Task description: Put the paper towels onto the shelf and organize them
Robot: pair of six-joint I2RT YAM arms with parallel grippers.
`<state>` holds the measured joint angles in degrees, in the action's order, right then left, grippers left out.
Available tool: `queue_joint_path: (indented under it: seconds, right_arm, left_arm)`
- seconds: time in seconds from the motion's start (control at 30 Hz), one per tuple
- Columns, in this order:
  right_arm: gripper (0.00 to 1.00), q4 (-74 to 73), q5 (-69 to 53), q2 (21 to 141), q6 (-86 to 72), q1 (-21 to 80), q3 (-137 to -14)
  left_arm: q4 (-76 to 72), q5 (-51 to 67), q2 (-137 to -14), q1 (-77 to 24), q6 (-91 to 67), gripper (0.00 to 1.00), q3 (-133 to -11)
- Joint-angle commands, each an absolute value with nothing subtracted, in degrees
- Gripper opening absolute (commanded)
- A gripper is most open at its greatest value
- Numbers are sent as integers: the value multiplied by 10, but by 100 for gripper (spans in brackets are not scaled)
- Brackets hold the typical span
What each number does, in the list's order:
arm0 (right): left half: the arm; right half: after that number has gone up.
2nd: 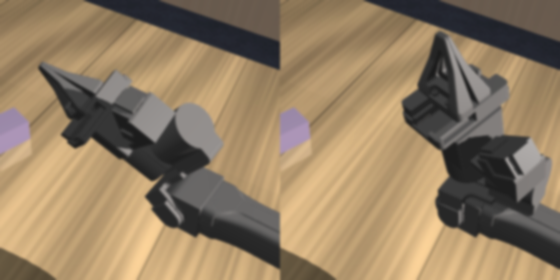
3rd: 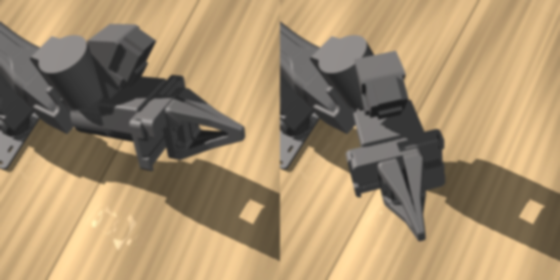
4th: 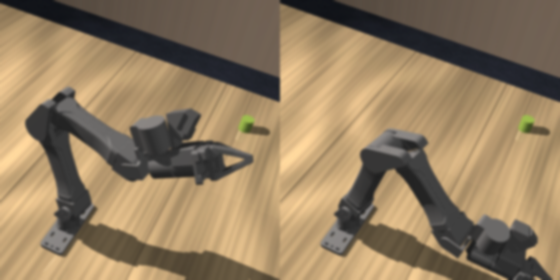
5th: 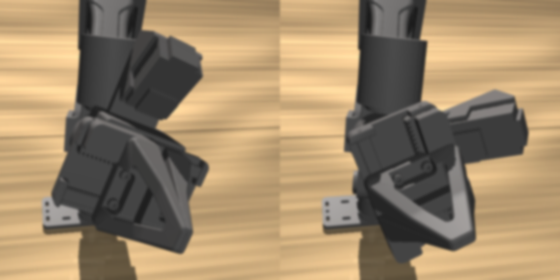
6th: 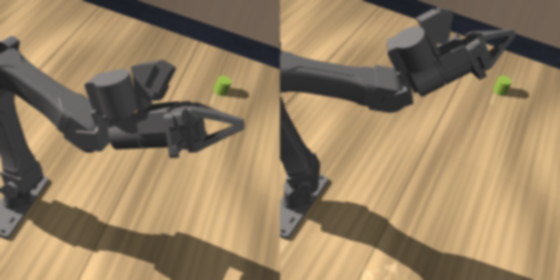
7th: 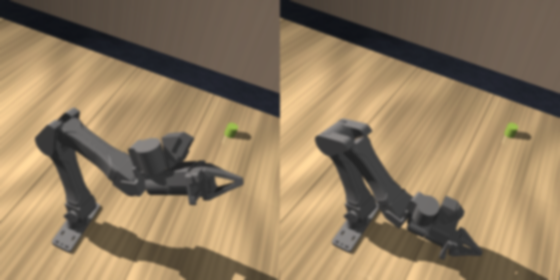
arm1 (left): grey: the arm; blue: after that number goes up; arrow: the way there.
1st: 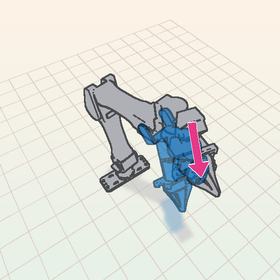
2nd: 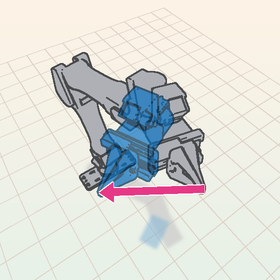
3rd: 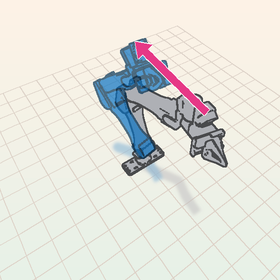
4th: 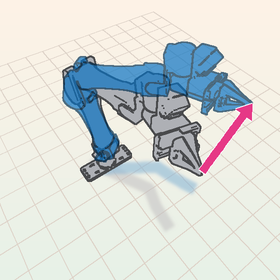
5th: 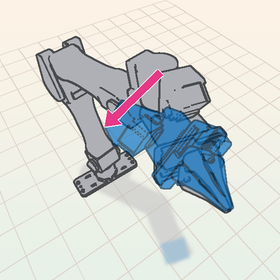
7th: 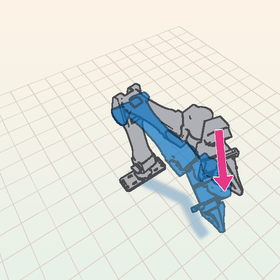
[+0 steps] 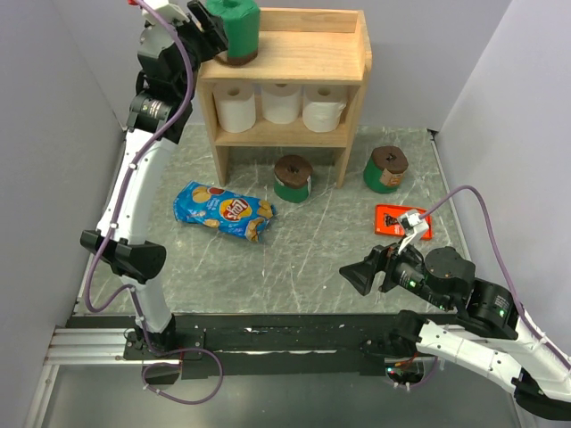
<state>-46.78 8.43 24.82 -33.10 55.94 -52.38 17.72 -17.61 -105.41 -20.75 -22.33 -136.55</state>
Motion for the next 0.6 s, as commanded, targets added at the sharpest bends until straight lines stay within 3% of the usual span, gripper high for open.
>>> queue_joint_path:
  seconds: [0.0, 0.2, 0.37, 0.57]
  right_arm:
    - [99, -462, 97, 248, -327, 556, -541]
    - [100, -456, 118, 257, -330, 557, -530]
    - [99, -421, 168, 276, -334, 557, -517]
    - [100, -364, 258, 347, -309, 554, -534]
  left_arm:
    - [125, -143, -1032, -208, -222, 71, -1368]
    - [143, -120, -969, -208, -242, 73, -1299]
    - [172, -74, -846, -208, -261, 79, -1143]
    - [234, -37, -687, -208, -260, 97, -922]
